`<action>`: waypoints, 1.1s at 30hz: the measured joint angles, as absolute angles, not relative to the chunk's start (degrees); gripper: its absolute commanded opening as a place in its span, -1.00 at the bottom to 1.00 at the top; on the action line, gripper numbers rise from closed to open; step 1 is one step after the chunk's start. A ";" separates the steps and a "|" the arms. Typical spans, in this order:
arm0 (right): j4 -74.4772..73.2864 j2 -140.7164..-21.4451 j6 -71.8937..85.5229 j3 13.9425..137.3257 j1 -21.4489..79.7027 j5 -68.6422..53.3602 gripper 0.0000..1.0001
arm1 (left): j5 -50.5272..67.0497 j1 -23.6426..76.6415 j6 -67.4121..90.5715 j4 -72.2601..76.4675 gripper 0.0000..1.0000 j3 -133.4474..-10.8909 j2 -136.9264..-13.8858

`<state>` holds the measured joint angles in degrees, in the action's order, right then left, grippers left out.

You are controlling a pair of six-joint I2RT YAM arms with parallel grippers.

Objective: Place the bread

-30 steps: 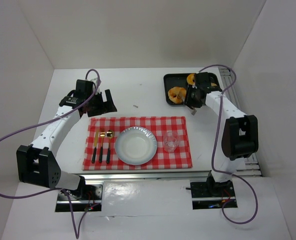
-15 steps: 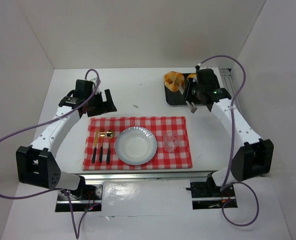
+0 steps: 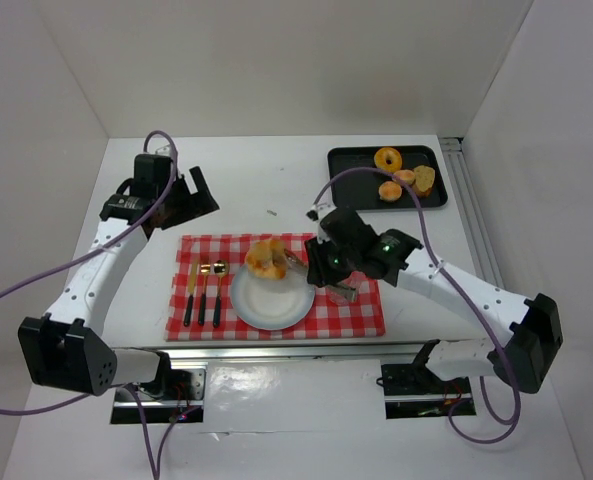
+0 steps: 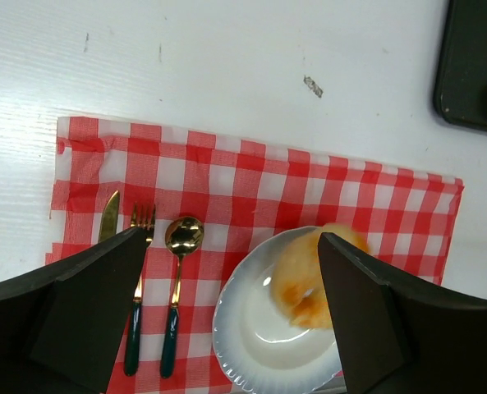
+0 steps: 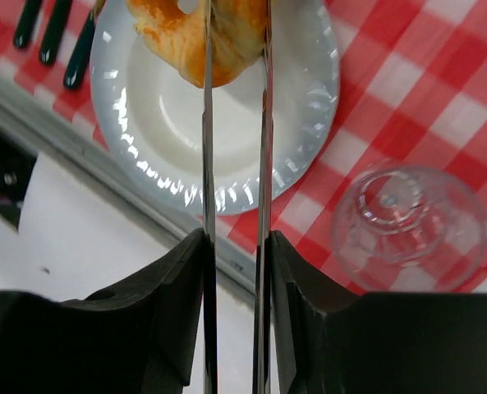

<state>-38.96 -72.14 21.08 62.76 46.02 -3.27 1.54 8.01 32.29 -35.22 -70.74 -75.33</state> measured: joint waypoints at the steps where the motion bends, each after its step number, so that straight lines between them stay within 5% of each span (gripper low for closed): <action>1: -39.38 -72.14 21.34 62.22 47.77 -3.25 -0.21 | 1.26 7.88 32.82 -35.27 0.98 -70.76 -74.63; 7: -40.80 -73.03 22.09 61.60 55.27 -2.68 -0.08 | 0.84 7.68 33.45 -35.51 0.98 -70.83 -73.30; 12: -41.85 -74.81 22.96 61.60 56.27 -0.54 0.38 | 1.32 7.68 33.47 -35.81 0.98 -70.83 -73.30; 27: -48.34 -74.04 23.16 74.08 55.16 10.48 0.31 | 2.87 7.68 33.45 -35.75 0.98 -70.83 -73.32; 33: -47.00 -72.03 23.35 75.92 42.61 16.49 0.29 | 2.94 7.68 33.39 -35.73 0.98 -70.83 -73.32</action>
<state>-47.00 -72.03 23.35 75.92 42.61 16.49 2.94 7.68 33.39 -35.73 -70.83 -73.32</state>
